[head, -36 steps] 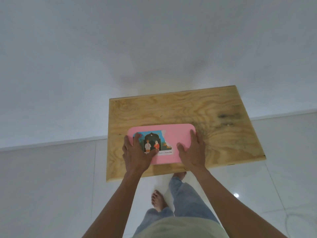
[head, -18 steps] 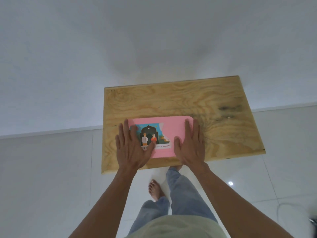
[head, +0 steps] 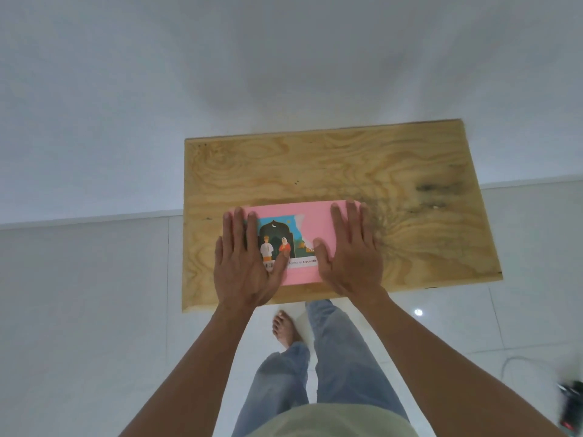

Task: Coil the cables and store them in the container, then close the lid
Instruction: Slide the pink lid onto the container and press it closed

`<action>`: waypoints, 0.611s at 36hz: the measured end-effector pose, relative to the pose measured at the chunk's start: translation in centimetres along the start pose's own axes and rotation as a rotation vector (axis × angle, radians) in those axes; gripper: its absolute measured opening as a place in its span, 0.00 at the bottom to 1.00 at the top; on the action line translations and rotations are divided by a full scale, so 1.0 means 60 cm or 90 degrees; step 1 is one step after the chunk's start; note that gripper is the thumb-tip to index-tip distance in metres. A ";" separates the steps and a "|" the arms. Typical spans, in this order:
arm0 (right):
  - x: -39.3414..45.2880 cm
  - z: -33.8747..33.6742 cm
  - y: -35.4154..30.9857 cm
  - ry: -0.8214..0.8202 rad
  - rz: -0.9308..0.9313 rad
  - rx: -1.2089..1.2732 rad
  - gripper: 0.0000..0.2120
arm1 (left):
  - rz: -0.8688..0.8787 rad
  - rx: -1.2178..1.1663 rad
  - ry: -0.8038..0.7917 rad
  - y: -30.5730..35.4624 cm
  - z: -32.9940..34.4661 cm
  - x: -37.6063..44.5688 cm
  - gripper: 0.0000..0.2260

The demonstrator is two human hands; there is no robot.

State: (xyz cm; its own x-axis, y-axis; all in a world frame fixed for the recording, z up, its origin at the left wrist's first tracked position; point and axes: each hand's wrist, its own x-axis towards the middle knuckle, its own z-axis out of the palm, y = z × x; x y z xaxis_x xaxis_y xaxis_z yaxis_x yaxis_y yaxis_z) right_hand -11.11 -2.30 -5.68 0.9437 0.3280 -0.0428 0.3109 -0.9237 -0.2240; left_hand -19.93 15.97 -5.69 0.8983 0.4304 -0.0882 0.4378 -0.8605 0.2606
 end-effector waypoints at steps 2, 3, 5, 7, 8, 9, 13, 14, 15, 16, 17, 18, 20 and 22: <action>-0.001 0.004 0.002 0.007 -0.003 -0.006 0.34 | 0.000 0.007 0.011 0.000 0.003 -0.002 0.41; -0.002 0.006 0.003 0.010 -0.003 -0.006 0.34 | 0.002 0.008 0.017 0.000 0.005 -0.003 0.41; -0.004 0.010 0.005 0.020 -0.001 0.001 0.34 | 0.008 0.011 0.026 0.000 0.008 -0.004 0.41; -0.005 0.013 0.005 0.031 0.001 0.007 0.34 | 0.009 0.010 0.035 0.000 0.009 -0.004 0.40; -0.004 0.014 0.005 0.036 0.001 0.009 0.34 | 0.009 0.008 0.040 0.000 0.009 -0.004 0.40; -0.004 0.015 0.005 0.042 0.001 0.010 0.34 | 0.008 0.005 0.043 0.000 0.009 -0.003 0.40; -0.007 0.023 0.007 0.078 -0.005 0.029 0.33 | 0.012 -0.009 0.049 -0.001 0.009 -0.005 0.40; -0.007 0.026 0.008 0.090 -0.007 0.038 0.33 | 0.011 -0.013 0.050 -0.002 0.009 -0.005 0.40; -0.008 0.028 0.008 0.101 -0.008 0.049 0.33 | 0.010 -0.018 0.049 -0.002 0.010 -0.005 0.41; -0.009 0.030 0.009 0.110 -0.009 0.061 0.33 | 0.008 -0.024 0.051 -0.003 0.010 -0.005 0.41; -0.010 0.031 0.009 0.118 -0.010 0.070 0.33 | 0.006 -0.032 0.055 -0.003 0.010 -0.005 0.41; -0.011 0.030 0.009 0.124 -0.008 0.074 0.33 | 0.003 -0.040 0.060 -0.003 0.010 -0.006 0.41; -0.011 0.027 0.009 0.130 -0.003 0.073 0.33 | -0.008 -0.049 0.068 -0.001 0.007 -0.008 0.40; -0.011 0.020 0.008 0.128 0.008 0.072 0.33 | -0.020 -0.039 0.076 0.002 0.002 -0.011 0.39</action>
State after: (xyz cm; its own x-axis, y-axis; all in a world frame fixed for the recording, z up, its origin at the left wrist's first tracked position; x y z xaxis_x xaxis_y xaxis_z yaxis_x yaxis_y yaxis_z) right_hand -11.73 -2.74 -6.92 0.9544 0.2606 0.1458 0.2954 -0.8955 -0.3329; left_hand -20.44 15.54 -5.69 0.8720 0.4893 0.0172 0.4592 -0.8296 0.3177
